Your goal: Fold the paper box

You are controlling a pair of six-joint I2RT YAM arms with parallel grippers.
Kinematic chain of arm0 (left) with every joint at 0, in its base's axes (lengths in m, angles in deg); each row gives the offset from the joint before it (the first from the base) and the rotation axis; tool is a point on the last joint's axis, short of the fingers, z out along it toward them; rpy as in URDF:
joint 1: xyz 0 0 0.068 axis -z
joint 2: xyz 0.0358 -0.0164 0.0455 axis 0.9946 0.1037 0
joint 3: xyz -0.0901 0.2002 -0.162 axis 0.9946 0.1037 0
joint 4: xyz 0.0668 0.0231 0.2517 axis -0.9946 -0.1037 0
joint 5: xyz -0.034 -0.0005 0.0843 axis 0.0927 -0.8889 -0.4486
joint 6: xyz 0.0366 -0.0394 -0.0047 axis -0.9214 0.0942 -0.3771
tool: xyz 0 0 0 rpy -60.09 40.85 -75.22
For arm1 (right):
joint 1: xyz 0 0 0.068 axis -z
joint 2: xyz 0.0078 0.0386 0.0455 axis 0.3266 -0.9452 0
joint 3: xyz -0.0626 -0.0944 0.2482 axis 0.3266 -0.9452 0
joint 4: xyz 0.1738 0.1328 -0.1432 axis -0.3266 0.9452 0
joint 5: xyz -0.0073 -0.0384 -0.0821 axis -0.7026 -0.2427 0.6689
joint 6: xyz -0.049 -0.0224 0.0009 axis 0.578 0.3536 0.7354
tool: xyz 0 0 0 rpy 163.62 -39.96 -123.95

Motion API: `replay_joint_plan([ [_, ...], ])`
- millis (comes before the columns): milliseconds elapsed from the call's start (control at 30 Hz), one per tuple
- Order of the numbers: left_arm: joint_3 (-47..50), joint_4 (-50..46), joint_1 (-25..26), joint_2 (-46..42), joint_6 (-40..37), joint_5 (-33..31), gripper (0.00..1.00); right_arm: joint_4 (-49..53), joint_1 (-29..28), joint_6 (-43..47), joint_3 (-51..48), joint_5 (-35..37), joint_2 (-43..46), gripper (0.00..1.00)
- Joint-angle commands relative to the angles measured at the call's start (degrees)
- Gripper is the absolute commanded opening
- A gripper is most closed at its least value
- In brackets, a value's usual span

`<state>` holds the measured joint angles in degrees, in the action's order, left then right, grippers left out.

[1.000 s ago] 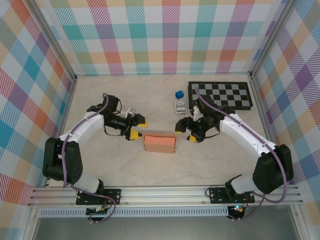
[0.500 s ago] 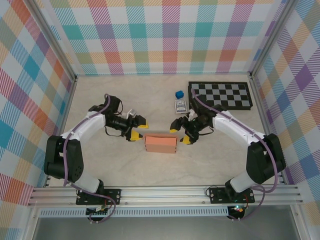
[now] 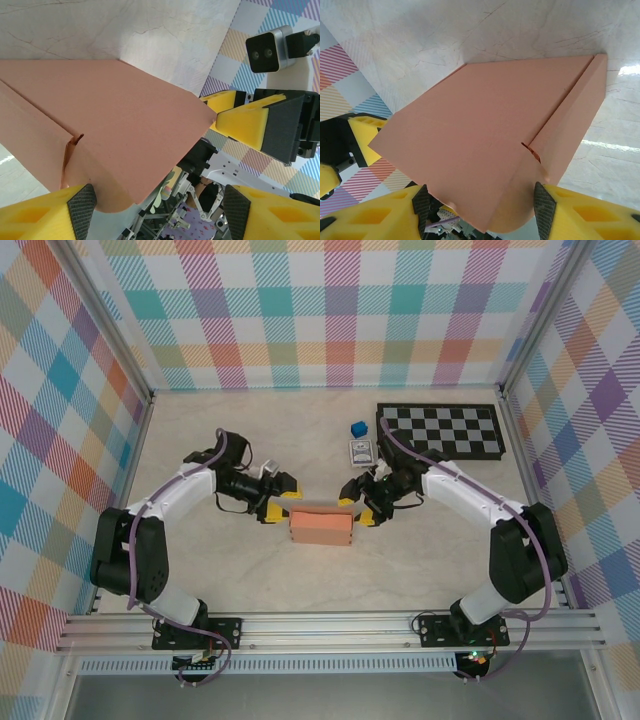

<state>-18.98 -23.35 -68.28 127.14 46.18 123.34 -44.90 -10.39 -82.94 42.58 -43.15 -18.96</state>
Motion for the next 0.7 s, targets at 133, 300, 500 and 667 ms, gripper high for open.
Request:
replay_joint_plan([
  [133, 0.8, 2.51, 2.07, 0.88, 1.72, -0.35, 0.73, -0.79, -0.96, -0.85, 2.33, -1.19, -1.36, 0.54],
  [300, 0.8, 2.97, 2.42, 1.32, 1.89, -0.78, 0.73, -0.34, -1.05, -0.29, 2.68, -0.81, -1.86, 0.5],
  [500, 0.45, 1.74, 2.42, 1.84, 0.41, -1.5, 0.72, 0.94, -1.05, 1.41, 2.85, -0.11, -2.63, 0.48],
  [667, -0.32, 0.68, 2.42, 2.1, -0.64, -2.49, 0.72, 0.63, -1.05, 0.98, 2.77, -0.58, -2.67, 0.48],
])
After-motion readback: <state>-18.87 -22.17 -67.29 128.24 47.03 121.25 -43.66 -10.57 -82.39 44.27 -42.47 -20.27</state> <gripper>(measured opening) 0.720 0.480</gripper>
